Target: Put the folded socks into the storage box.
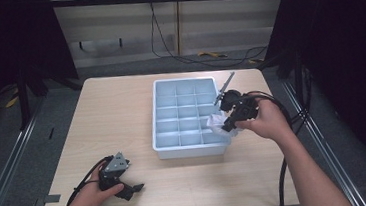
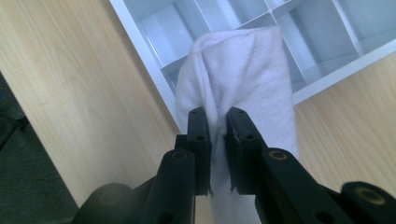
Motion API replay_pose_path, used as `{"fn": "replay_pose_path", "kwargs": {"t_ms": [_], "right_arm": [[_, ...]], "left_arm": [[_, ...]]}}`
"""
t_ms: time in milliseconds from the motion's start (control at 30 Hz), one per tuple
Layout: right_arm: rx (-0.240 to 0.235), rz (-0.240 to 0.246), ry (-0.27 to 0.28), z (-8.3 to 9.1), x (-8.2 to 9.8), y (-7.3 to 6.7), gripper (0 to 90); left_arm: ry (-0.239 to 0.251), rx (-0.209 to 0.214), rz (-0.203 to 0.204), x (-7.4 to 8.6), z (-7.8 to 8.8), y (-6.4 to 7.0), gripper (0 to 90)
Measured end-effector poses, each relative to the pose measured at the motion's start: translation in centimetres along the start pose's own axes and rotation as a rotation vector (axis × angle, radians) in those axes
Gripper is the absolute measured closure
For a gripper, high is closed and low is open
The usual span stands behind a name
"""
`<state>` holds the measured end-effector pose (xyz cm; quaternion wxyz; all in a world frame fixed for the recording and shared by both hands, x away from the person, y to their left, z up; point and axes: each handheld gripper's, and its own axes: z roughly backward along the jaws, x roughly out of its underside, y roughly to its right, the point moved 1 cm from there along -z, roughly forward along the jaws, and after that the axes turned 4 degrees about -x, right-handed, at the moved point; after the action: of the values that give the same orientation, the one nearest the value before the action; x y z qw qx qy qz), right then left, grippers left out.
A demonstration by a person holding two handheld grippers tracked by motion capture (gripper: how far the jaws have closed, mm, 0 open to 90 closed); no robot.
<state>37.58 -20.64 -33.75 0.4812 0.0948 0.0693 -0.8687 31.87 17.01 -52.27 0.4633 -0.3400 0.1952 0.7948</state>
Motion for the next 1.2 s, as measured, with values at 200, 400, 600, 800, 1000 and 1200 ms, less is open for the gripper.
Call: {"fn": "replay_pose_path", "kwargs": {"t_ms": [200, 400, 600, 800, 1000, 1200], "right_arm": [[-0.002, 0.017, -0.012, -1.0, -0.9, -0.1, 80.3], [-0.01, 0.018, -0.029, -2.2, -1.3, 0.1, 80.3], [-0.023, 0.023, -0.044, -2.8, -1.7, 0.1, 80.2], [-0.022, 0.029, -0.065, -3.2, -2.0, -0.1, 80.2], [-0.037, 0.023, -0.064, -3.8, -2.0, -0.1, 80.3], [-0.058, 0.028, -0.063, -4.9, -2.3, -0.2, 80.4]], "left_arm": [[0.0, -0.002, -0.001, 0.0, 0.0, 0.0, 0.0], [0.0, -0.002, -0.001, 0.0, 0.0, 0.0, 0.0], [0.0, -0.001, -0.002, 0.0, 0.0, 0.0, 0.0], [0.001, 0.001, -0.001, 0.0, 0.0, 0.0, 0.0], [0.001, 0.001, -0.001, 0.0, 0.0, 0.0, 0.0], [0.001, 0.002, -0.001, 0.0, 0.0, 0.0, 0.0]]}}
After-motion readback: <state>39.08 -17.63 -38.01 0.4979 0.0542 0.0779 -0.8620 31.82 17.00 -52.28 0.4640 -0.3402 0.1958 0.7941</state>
